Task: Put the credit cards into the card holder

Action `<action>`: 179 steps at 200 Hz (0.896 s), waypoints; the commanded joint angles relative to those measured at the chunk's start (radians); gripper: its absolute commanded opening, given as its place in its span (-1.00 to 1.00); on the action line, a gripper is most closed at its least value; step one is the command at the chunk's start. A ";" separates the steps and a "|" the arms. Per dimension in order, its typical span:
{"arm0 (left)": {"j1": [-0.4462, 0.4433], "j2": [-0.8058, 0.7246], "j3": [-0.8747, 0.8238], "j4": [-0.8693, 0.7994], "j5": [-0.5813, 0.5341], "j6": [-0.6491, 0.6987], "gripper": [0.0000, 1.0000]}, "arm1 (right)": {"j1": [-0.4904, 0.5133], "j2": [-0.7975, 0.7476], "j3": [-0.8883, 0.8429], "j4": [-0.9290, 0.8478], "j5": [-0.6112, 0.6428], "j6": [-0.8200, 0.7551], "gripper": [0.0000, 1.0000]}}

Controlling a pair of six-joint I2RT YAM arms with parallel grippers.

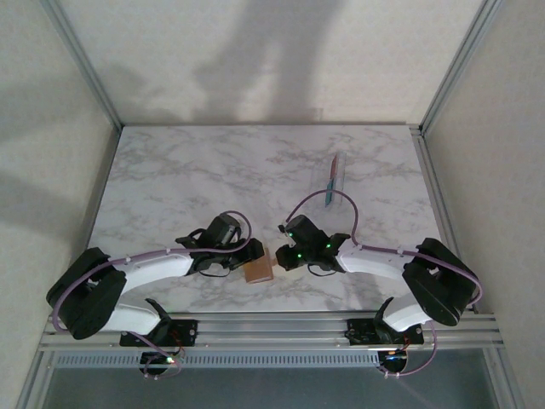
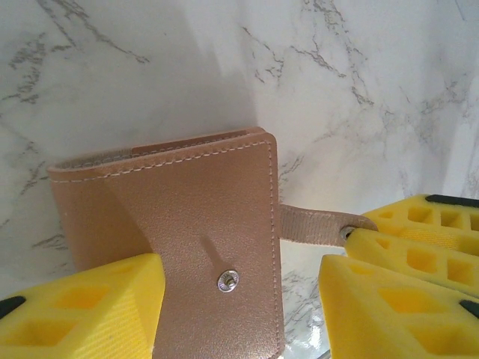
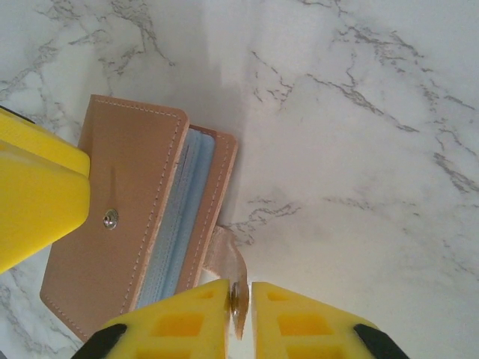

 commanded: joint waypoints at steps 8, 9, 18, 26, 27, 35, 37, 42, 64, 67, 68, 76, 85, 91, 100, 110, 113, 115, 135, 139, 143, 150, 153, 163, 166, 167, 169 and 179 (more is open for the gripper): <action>-0.001 -0.021 -0.010 -0.041 -0.043 0.010 0.13 | -0.005 -0.039 0.010 -0.021 -0.011 -0.014 -0.69; -0.001 -0.020 -0.009 -0.041 -0.043 0.010 0.13 | -0.005 -0.040 0.010 -0.021 -0.011 -0.015 -0.68; -0.001 -0.020 -0.009 -0.043 -0.041 0.006 0.13 | -0.006 -0.042 0.012 -0.026 -0.014 -0.017 -0.64; -0.002 -0.024 -0.015 -0.036 -0.039 0.003 0.13 | -0.007 -0.043 0.014 -0.027 -0.020 -0.020 -0.65; -0.002 -0.025 -0.016 -0.036 -0.039 0.003 0.13 | -0.006 -0.042 0.015 -0.027 -0.021 -0.021 -0.65; -0.002 -0.030 -0.024 -0.028 -0.040 0.001 0.13 | -0.006 -0.043 0.016 -0.026 -0.027 -0.026 -0.79; -0.001 -0.031 -0.025 -0.026 -0.040 0.000 0.13 | -0.006 -0.043 0.016 -0.025 -0.029 -0.027 -0.83; -0.002 -0.032 -0.028 -0.024 -0.042 0.001 0.13 | -0.007 -0.041 0.016 -0.023 -0.031 -0.031 -0.90; -0.001 -0.024 -0.023 -0.034 -0.041 0.005 0.13 | -0.008 -0.019 0.016 -0.019 -0.034 -0.029 -0.91; -0.001 -0.024 -0.024 -0.033 -0.040 0.004 0.13 | -0.008 -0.016 0.018 -0.019 -0.038 -0.029 -0.88; -0.001 -0.024 -0.025 -0.032 -0.039 0.004 0.13 | -0.008 -0.015 0.018 -0.018 -0.037 -0.029 -0.87; -0.001 -0.027 -0.031 -0.024 -0.037 0.002 0.13 | -0.009 -0.007 0.020 -0.014 -0.044 -0.026 -0.76; -0.001 -0.030 -0.034 -0.018 -0.038 0.003 0.13 | -0.009 0.002 0.022 -0.010 -0.046 -0.027 -0.74; 0.000 -0.027 -0.033 -0.018 -0.039 0.005 0.13 | -0.009 0.005 0.021 -0.008 -0.046 -0.028 -0.76; 0.000 -0.019 -0.026 -0.027 -0.038 0.007 0.13 | -0.011 0.010 0.025 -0.009 -0.046 -0.029 -0.86; 0.000 -0.016 -0.021 -0.029 -0.035 0.008 0.13 | -0.010 0.010 0.029 -0.007 -0.054 -0.026 -0.94; -0.001 -0.017 -0.022 -0.028 -0.035 0.007 0.13 | -0.010 0.010 0.029 -0.008 -0.056 -0.025 -0.96; -0.001 -0.019 -0.022 -0.028 -0.035 0.006 0.13 | -0.011 0.010 0.030 -0.007 -0.058 -0.026 -0.97; 0.001 -0.025 -0.025 -0.020 -0.036 0.007 0.13 | -0.009 0.009 0.033 -0.005 -0.066 -0.032 -1.00; 0.002 -0.023 -0.023 -0.025 -0.038 0.009 0.12 | -0.010 0.008 0.033 -0.004 -0.067 -0.035 -1.00; 0.002 -0.023 -0.018 -0.032 -0.039 0.010 0.12 | -0.011 0.007 0.033 -0.004 -0.070 -0.035 -1.00; 0.002 -0.025 -0.016 -0.042 -0.042 0.012 0.11 | -0.012 0.004 0.036 -0.005 -0.074 -0.035 -1.00; 0.002 -0.026 -0.016 -0.046 -0.043 0.011 0.10 | -0.011 0.004 0.037 -0.007 -0.077 -0.034 -1.00; 0.002 -0.040 -0.019 -0.049 -0.047 0.006 0.09 | -0.011 0.002 0.040 -0.005 -0.091 -0.033 -1.00; 0.002 -0.047 -0.023 -0.050 -0.049 0.006 0.08 | -0.011 0.001 0.041 -0.004 -0.095 -0.034 -1.00; 0.002 -0.049 -0.022 -0.050 -0.050 0.005 0.08 | -0.011 0.001 0.042 -0.004 -0.097 -0.035 -1.00; 0.003 -0.053 -0.025 -0.051 -0.051 0.003 0.08 | -0.011 0.001 0.043 -0.003 -0.099 -0.034 -1.00; 0.009 -0.074 -0.031 -0.064 -0.059 0.005 0.08 | -0.011 0.001 0.046 0.001 -0.111 -0.037 -1.00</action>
